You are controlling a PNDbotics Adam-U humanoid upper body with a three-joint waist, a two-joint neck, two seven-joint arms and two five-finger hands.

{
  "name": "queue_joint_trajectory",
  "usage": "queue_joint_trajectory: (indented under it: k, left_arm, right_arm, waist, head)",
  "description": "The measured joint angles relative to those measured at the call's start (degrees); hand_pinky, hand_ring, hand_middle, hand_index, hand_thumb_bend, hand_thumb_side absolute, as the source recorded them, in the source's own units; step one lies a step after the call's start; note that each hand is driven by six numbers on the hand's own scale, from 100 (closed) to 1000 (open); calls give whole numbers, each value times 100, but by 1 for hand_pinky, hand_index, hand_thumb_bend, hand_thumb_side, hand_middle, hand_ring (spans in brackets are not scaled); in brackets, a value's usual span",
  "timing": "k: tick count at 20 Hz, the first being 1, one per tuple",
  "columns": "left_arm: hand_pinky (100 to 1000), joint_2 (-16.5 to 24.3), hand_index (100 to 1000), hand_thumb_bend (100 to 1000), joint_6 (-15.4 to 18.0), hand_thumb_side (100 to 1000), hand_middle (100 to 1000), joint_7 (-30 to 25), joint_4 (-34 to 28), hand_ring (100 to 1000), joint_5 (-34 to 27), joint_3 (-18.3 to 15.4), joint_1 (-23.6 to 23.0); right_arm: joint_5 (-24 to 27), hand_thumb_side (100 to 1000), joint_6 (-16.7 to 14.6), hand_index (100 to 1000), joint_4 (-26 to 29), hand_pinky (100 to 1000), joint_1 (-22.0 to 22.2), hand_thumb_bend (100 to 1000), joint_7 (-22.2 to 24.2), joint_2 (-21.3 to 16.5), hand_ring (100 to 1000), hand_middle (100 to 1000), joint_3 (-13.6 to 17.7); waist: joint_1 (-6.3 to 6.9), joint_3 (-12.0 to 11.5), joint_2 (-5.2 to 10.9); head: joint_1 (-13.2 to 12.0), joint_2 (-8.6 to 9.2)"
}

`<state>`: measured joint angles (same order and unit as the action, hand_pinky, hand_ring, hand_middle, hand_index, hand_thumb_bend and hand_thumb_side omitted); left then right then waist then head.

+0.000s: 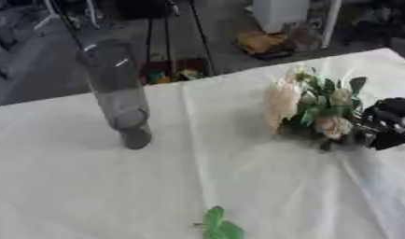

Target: Arrange flowers into the vase.

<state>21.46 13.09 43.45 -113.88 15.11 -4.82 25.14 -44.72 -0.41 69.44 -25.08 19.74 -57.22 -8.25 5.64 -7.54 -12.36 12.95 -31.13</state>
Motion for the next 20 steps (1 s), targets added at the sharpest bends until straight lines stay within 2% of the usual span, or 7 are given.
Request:
queue_joint_trajectory:
  k: [5,8,9,14,16,18,20]
  left_arm:
    - [901,-28,969,391,4,1000,879,-5,0,1000,-2,0,1]
    - [901,-29,969,390,12,1000,879,-18,0,1000,-4,0,2]
    - [901,-30,969,390,14,1000,879,-22,0,1000,-5,1,2]
    - [900,-32,969,387,14,1000,878,-41,0,1000,-15,1,3]
    - [900,-32,969,385,10,1000,879,-46,0,1000,-22,1,4]
    - [899,-32,969,385,5,1000,879,-55,0,1000,-27,1,5]
    - [899,-32,969,384,11,1000,879,-68,0,1000,-29,2,8]
  right_arm:
    - [-59,434,-52,492,3,100,95,100,-192,1,231,272,-66]
    - [-78,393,-108,423,-1,100,85,100,-276,3,179,221,-95]
    - [-79,376,-125,356,-13,100,80,100,-308,7,138,177,-98]
    - [-72,429,-185,209,-274,100,-37,100,-547,87,100,100,-102]
    - [-59,473,-186,160,-355,100,-70,100,-676,115,100,100,-102]
    - [-53,474,-152,124,-394,100,-113,100,-886,146,100,100,-102]
    - [-48,494,-92,100,-408,100,-120,155,-1164,160,100,100,-104]
  waist:
    - [-5,2,-18]
    - [-12,1,-25]
    - [-14,0,-30]
    - [-12,-51,-37]
    - [-11,-66,-42]
    - [-10,-66,-56]
    - [-10,-66,-72]
  head:
    - [0,2]
    - [1,3]
    - [2,4]
    - [7,6]
    - [7,6]
    - [7,6]
    - [6,6]
